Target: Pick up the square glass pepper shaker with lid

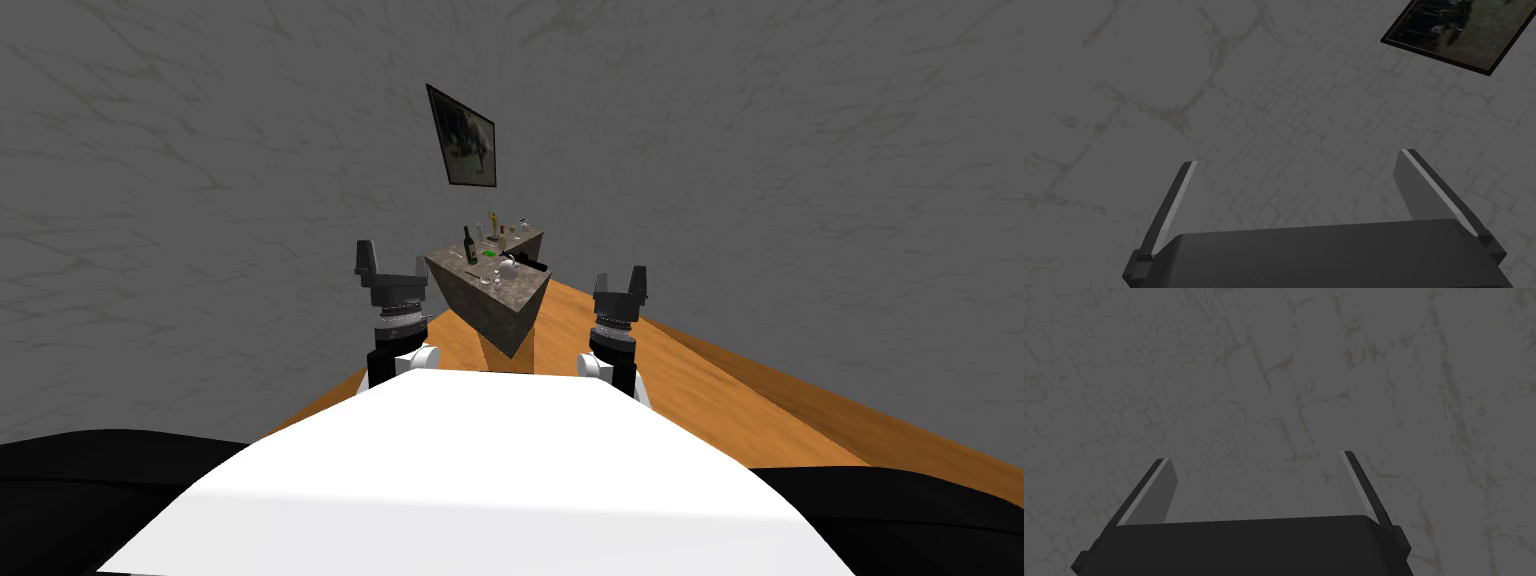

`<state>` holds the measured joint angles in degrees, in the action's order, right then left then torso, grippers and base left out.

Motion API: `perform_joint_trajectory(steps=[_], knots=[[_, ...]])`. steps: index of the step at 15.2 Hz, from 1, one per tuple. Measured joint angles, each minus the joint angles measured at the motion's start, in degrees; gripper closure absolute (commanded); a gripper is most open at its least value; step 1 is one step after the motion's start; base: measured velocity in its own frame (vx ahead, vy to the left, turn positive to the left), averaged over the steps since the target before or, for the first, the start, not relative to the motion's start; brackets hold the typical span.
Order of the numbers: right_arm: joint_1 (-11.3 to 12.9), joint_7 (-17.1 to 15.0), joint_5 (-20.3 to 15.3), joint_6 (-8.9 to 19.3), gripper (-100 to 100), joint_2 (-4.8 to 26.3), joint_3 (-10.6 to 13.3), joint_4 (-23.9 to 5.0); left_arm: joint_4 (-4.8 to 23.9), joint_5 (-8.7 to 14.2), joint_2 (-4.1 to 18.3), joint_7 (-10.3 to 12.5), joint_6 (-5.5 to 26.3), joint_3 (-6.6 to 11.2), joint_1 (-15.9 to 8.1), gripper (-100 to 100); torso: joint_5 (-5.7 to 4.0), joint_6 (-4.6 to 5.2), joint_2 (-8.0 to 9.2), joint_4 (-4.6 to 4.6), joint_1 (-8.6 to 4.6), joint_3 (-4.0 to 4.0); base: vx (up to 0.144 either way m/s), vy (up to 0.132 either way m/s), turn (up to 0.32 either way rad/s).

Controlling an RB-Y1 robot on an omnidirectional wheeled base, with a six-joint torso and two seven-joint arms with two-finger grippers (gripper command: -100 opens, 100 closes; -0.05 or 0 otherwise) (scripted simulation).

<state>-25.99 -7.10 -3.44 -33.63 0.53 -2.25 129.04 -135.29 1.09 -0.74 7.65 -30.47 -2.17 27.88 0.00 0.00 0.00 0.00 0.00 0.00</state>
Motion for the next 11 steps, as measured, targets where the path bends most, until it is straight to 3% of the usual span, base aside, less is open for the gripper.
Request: perform_joint_trajectory(steps=[6, 11], knots=[[0.0, 0.0, 0.0, 0.0, 0, -0.01, 0.01, 0.0, 1.94, 1.79, 6.42, 1.02, -0.01, 0.84, -0.39, -100, -0.08, 0.01, -0.14, -0.03, -0.39, -0.08, 0.027, -0.079, 0.007], [-0.01, 0.0, 0.0, 0.0, 0, -0.02, 0.02, 0.0, 6.04, 5.24, 11.24, 3.05, 0.14, 2.81, -1.65, -100, -0.16, 0.01, -0.31, -0.07, -0.77, -0.18, 0.067, -0.176, 0.016]])
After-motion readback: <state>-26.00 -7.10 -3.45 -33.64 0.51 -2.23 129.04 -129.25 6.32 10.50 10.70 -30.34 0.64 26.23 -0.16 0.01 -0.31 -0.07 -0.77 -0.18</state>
